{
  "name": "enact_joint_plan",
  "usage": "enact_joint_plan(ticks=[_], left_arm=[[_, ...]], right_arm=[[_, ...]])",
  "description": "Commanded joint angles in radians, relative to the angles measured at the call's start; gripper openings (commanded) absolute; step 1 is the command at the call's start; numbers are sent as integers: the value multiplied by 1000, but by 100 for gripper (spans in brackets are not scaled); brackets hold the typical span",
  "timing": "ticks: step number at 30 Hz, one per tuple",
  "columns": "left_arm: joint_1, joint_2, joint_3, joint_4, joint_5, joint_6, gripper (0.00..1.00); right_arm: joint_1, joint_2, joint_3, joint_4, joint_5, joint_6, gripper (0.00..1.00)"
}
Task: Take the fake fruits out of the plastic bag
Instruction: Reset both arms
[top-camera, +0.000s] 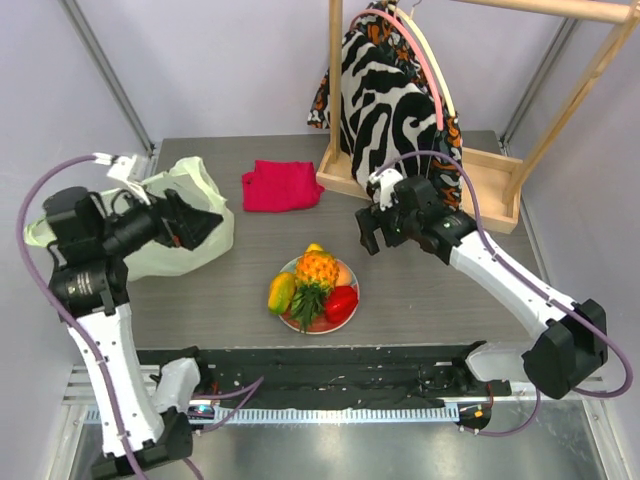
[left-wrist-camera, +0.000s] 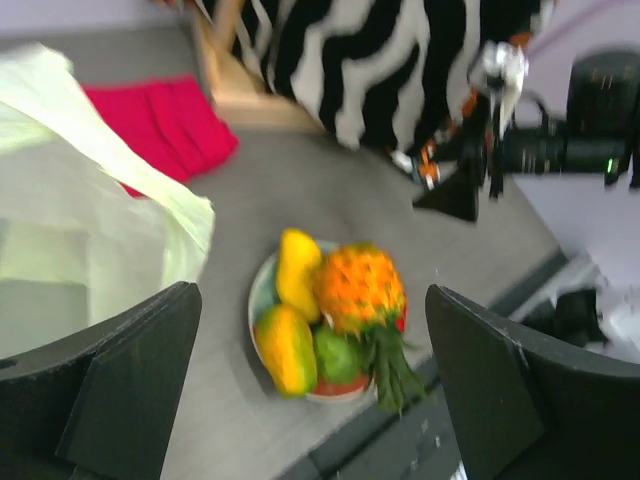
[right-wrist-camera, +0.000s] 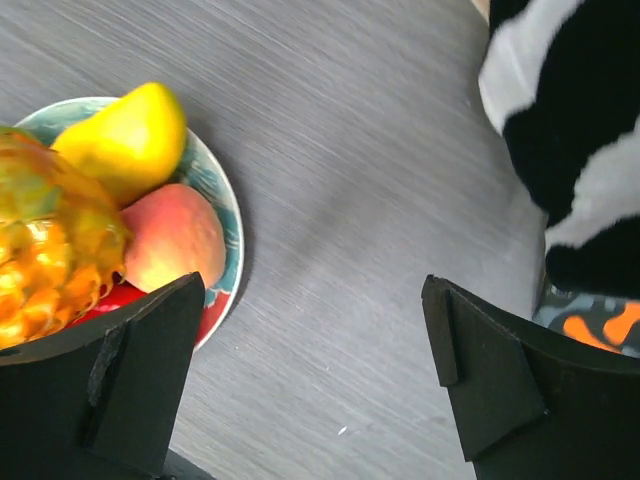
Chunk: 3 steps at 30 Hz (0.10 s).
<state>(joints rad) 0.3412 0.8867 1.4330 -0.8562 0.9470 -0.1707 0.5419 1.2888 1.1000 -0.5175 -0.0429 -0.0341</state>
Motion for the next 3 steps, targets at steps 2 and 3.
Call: enact_joint_plan(ticks=[2, 3], left_arm=[[-166, 46, -121, -117, -66, 192, 100], [-183, 61, -146, -92, -76, 197, 100]], right_arm=[[-2, -39, 6, -15, -9, 53, 99], [-2, -40, 6, -25, -9, 40, 99]])
